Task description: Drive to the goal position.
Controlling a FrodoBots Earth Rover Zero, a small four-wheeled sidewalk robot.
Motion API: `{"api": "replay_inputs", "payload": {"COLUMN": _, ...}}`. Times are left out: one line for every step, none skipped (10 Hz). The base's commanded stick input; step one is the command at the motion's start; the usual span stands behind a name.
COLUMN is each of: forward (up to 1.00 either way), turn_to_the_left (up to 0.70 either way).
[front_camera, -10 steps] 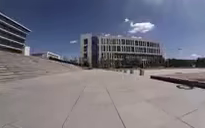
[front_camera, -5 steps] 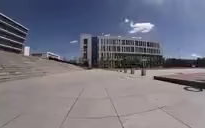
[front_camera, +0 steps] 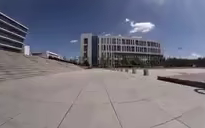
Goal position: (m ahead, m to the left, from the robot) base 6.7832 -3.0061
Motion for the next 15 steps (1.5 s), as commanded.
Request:
{"api": "replay_inputs", "payload": {"forward": 0.7, "turn_to_the_left": 0.01}}
{"api": "replay_inputs", "payload": {"forward": 0.7, "turn_to_the_left": 0.01}}
{"api": "replay_inputs", "payload": {"forward": 0.7, "turn_to_the_left": 0.01}}
{"api": "replay_inputs", "payload": {"forward": 0.7, "turn_to_the_left": 0.01}}
{"api": "replay_inputs", "payload": {"forward": 0.7, "turn_to_the_left": -0.17}}
{"api": "replay_inputs", "payload": {"forward": 0.7, "turn_to_the_left": -0.31}}
{"api": "replay_inputs", "payload": {"forward": 0.7, "turn_to_the_left": -0.33}}
{"api": "replay_inputs", "payload": {"forward": 0.7, "turn_to_the_left": -0.32}}
{"api": "replay_inputs", "payload": {"forward": 0.7, "turn_to_the_left": -0.26}}
{"api": "replay_inputs", "payload": {"forward": 0.7, "turn_to_the_left": 0.01}}
{"api": "replay_inputs", "payload": {"forward": 0.7, "turn_to_the_left": 0.01}}
{"api": "replay_inputs", "payload": {"forward": 0.7, "turn_to_the_left": 0.01}}
{"api": "replay_inputs", "payload": {"forward": 0.7, "turn_to_the_left": 0.01}}
{"api": "replay_inputs", "payload": {"forward": 0.7, "turn_to_the_left": 0.01}}
{"api": "replay_inputs", "payload": {"forward": 0.7, "turn_to_the_left": 0.01}}
